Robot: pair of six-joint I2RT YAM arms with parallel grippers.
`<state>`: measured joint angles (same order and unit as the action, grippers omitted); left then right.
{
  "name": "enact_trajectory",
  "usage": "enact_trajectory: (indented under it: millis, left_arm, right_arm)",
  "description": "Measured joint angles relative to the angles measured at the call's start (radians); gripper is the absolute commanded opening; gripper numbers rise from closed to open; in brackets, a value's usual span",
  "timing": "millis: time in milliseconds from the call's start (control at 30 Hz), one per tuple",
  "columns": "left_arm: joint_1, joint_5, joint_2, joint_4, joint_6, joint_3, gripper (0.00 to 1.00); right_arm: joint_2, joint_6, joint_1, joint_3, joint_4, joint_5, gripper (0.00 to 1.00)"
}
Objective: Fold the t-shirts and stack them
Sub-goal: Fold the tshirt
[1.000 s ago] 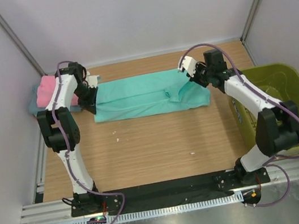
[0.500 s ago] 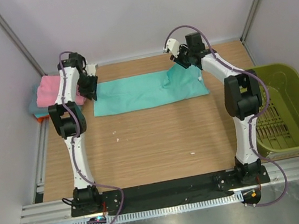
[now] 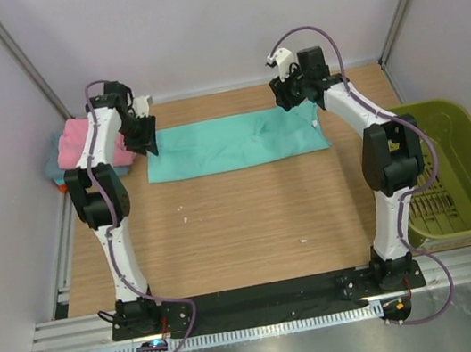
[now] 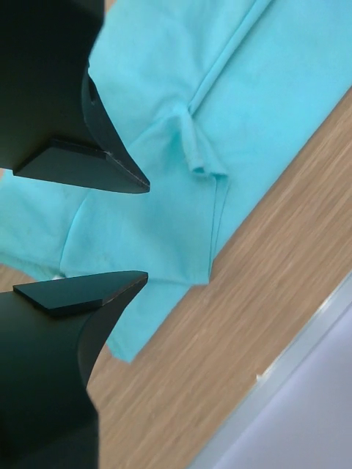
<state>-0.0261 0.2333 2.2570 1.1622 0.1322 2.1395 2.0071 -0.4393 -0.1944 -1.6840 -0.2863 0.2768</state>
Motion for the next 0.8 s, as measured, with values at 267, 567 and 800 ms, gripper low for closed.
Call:
enact_trajectory:
  millis: [267, 567, 800]
  left_arm:
    - [-0.042, 0.080, 0.081, -0.030, -0.029, 0.051, 0.42]
    - [-0.039, 0.079, 0.164, -0.036, -0.048, 0.047, 0.42]
    - [-0.039, 0.062, 0.166, -0.039, -0.050, 0.043, 0.41]
  right_arm:
    - [0.154, 0.234, -0.004, -0.146, -0.073, 0.087, 0.51]
    - [0.285, 0.323, -0.036, -0.160, -0.090, 0.118, 0.47]
    - [0.393, 0.365, -0.056, -0.302, -0.116, 0.146, 0.46]
